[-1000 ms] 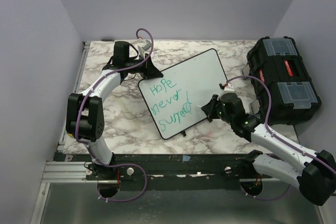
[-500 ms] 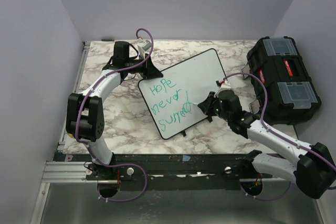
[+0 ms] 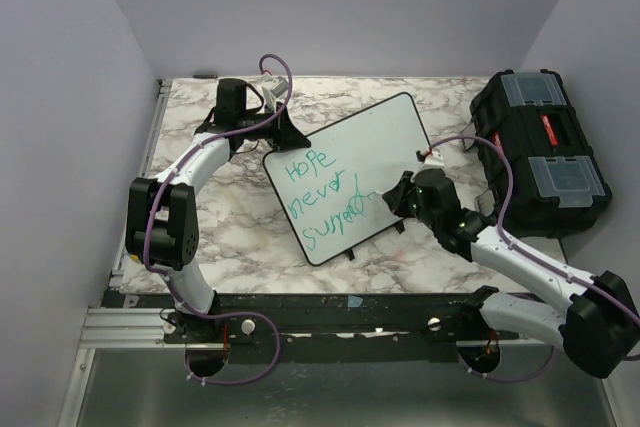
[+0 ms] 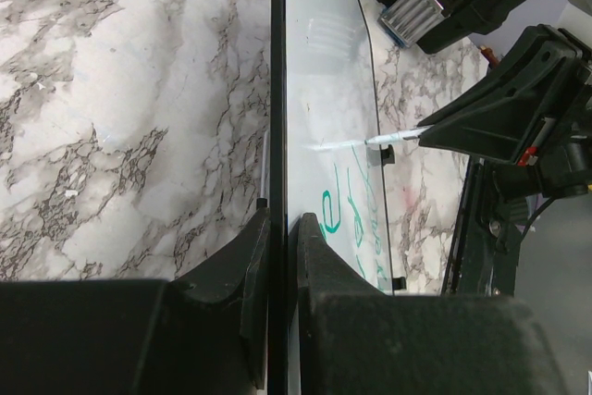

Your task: Write a sentence on the whiteboard

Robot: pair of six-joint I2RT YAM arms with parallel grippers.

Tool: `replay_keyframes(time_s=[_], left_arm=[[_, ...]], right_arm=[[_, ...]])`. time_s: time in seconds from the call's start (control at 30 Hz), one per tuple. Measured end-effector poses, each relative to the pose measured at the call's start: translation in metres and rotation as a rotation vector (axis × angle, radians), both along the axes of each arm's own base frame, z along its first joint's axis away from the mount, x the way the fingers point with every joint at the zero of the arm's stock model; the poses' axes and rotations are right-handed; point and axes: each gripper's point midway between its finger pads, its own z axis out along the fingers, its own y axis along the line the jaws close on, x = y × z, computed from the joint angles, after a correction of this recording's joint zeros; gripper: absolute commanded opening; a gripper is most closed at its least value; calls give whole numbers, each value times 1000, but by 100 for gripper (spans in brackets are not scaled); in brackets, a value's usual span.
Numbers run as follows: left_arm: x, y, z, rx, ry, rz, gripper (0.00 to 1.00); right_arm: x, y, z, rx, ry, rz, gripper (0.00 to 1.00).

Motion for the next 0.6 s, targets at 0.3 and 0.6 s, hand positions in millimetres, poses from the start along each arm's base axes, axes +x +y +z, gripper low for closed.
replay_keyframes(time_s=[0.3,0.6], left_arm=[[0,0,0,1,2,1,0],[0,0,-1,3,1,3,0]], right_arm=[[7,3,6,-14,0,-4,1],[4,11,6,8,13,39,1]])
